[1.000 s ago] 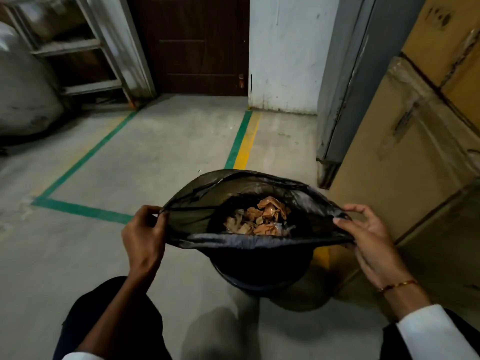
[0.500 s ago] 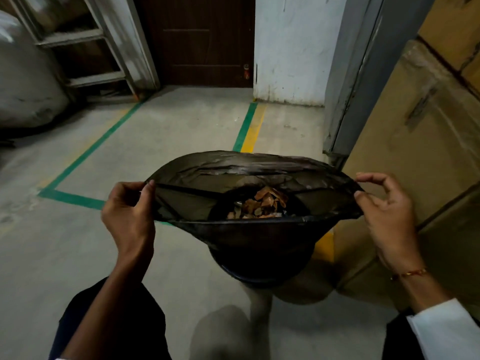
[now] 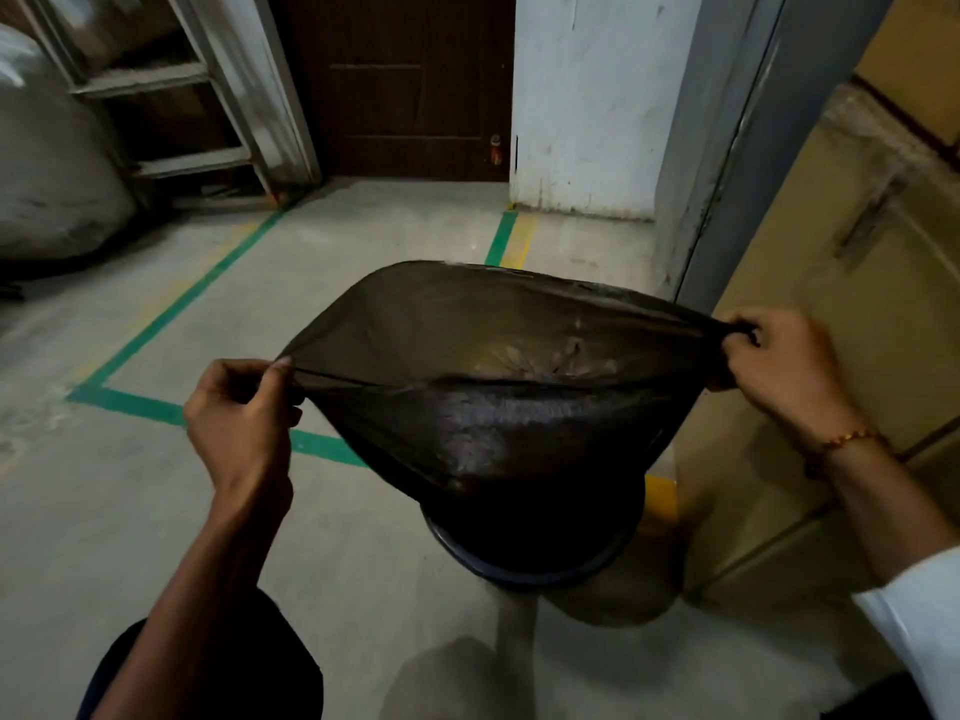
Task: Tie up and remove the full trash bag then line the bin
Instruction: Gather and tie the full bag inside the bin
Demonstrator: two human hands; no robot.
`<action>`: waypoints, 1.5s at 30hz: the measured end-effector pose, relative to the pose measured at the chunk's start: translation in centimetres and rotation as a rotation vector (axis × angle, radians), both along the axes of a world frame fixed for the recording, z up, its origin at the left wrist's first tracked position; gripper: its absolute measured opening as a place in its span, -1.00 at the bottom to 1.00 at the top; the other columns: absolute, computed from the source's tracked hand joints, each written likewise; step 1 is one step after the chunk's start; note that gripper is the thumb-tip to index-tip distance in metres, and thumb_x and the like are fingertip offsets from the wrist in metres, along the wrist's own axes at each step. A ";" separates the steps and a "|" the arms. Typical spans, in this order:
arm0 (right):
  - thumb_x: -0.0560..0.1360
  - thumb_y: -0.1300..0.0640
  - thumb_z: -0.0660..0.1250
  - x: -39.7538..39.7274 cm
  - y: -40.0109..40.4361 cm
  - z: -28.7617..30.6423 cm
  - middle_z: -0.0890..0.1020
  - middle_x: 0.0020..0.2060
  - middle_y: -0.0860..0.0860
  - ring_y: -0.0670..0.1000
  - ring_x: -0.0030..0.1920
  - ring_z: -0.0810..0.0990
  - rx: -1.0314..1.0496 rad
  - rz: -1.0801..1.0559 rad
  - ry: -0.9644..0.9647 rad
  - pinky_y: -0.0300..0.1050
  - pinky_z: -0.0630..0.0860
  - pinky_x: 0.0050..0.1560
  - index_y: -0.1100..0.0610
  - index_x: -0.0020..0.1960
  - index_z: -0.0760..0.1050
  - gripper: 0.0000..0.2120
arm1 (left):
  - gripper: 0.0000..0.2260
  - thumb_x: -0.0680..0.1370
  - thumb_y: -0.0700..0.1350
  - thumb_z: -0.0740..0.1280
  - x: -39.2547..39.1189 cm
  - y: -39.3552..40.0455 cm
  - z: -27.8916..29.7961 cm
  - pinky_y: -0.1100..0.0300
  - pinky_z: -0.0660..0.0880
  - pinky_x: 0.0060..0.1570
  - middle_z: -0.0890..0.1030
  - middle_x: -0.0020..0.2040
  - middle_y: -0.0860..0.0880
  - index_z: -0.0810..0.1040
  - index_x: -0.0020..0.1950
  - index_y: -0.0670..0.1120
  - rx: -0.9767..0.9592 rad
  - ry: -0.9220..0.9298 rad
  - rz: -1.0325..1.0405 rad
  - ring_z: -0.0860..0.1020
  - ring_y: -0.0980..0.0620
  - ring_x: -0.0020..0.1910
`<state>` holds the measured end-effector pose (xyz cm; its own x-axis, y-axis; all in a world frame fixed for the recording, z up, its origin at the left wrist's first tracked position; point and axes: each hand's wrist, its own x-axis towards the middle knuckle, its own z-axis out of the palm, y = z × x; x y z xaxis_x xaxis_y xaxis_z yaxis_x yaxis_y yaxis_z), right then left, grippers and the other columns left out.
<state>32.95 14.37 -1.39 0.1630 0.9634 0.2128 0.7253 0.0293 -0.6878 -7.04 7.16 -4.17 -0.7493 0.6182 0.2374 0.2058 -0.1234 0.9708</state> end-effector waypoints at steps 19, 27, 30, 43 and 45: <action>0.51 0.45 0.05 -0.3 -3.2 0.0 0.56 -0.23 0.04 -0.06 -0.27 0.57 0.164 -0.047 0.862 -0.31 0.58 -0.33 0.11 -0.25 0.49 -0.63 | -0.02 0.33 0.04 0.57 -1.2 -0.9 -7.4 0.07 0.38 0.29 0.32 0.44 0.04 0.03 0.58 0.05 -0.885 0.119 -0.823 0.33 -0.04 0.42; 0.61 0.01 0.22 0.7 -3.2 -0.5 0.58 -0.03 -0.14 0.00 -0.31 0.61 0.037 -0.010 0.794 -0.06 0.57 -0.31 -0.03 0.19 0.43 -0.82 | -0.49 0.38 -0.09 0.52 4.7 0.7 -9.4 0.38 0.57 -0.06 0.64 0.19 0.02 0.46 0.29 -0.01 -0.471 -0.191 -0.830 0.63 0.20 0.07; 0.46 -0.30 0.24 0.2 -3.7 -2.0 0.50 0.18 -0.15 0.09 -0.26 0.64 -0.097 -0.023 0.805 -0.05 0.57 -0.30 -0.13 0.38 0.26 -0.44 | -0.57 0.42 -0.14 0.50 5.5 1.1 -9.8 0.35 0.58 -0.09 0.66 0.10 0.06 0.49 0.26 -0.01 -0.421 -0.219 -0.786 0.65 0.14 0.05; 0.58 -0.28 -0.01 -0.6 -4.0 -7.7 0.43 0.38 0.17 0.20 0.04 0.59 -0.234 -0.266 0.963 0.00 0.55 -0.18 0.03 0.48 0.25 -0.41 | -0.89 0.58 -0.17 0.30 3.9 1.9 -10.0 0.08 0.53 -0.06 0.67 -0.08 -0.08 0.64 -0.02 -0.08 -0.280 -0.265 -0.464 0.61 -0.07 -0.07; 0.58 -0.26 0.03 -1.2 -4.3 -8.4 0.38 0.44 0.14 0.20 0.09 0.57 -0.251 -0.298 0.927 0.00 0.56 -0.17 0.01 0.51 0.18 -0.41 | -0.87 0.60 -0.10 0.29 3.4 1.6 -10.2 -0.02 0.51 0.02 0.66 -0.06 -0.11 0.62 -0.07 -0.05 -0.302 -0.287 -0.445 0.59 -0.11 -0.02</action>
<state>31.72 10.08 -9.79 0.4030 0.8560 -0.3238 -0.1451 -0.2895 -0.9461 -3.67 8.71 -14.33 -0.4115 0.8954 -0.1700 -0.0773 0.1516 0.9854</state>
